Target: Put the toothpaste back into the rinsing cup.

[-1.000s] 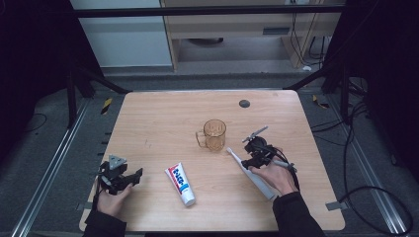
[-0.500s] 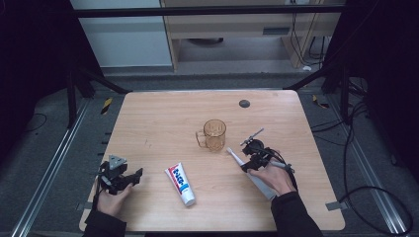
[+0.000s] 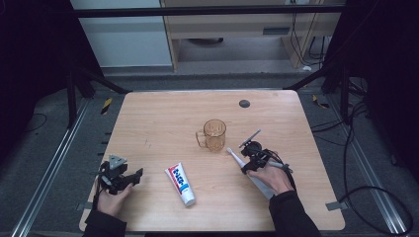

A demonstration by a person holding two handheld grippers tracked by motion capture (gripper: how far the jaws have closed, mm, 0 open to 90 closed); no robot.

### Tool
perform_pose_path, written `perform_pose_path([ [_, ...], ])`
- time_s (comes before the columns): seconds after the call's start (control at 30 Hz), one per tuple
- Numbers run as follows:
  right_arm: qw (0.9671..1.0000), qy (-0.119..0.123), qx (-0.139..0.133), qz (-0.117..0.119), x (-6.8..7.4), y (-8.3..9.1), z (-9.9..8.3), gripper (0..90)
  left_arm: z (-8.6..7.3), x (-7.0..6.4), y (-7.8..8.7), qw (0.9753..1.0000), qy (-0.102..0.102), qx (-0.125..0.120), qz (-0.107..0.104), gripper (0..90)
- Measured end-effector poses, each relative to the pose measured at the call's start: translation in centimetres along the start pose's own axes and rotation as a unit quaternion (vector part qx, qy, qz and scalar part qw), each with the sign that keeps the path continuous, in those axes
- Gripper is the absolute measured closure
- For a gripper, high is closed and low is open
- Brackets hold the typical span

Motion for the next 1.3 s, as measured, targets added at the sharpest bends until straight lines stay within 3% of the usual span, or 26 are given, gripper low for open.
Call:
perform_pose_path([
  [0.5,0.9996,0.001,0.023,0.015,0.2,-1.1,-0.1,61.2,0.0,0.0,0.0,1.0,0.001,0.0,-0.001,35.4],
  [0.9,0.9994,-0.014,0.025,0.021,0.1,-1.1,0.0,66.9,0.0,0.0,0.0,1.0,0.001,0.0,0.0,35.4],
  [1.3,0.9995,-0.021,-0.009,0.023,0.1,0.7,-0.3,67.1,0.0,-0.1,-0.1,1.0,0.001,0.0,0.0,35.4],
])
Point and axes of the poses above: each handheld gripper's, and its own axes: y roughly backward along the jaws, z roughly out of its top, x roughly to its left, the point moved 4 cm from there along -y, roughly forward along the jaws, and after that the axes turned 11 degrees about y, right-handed, at the moved point
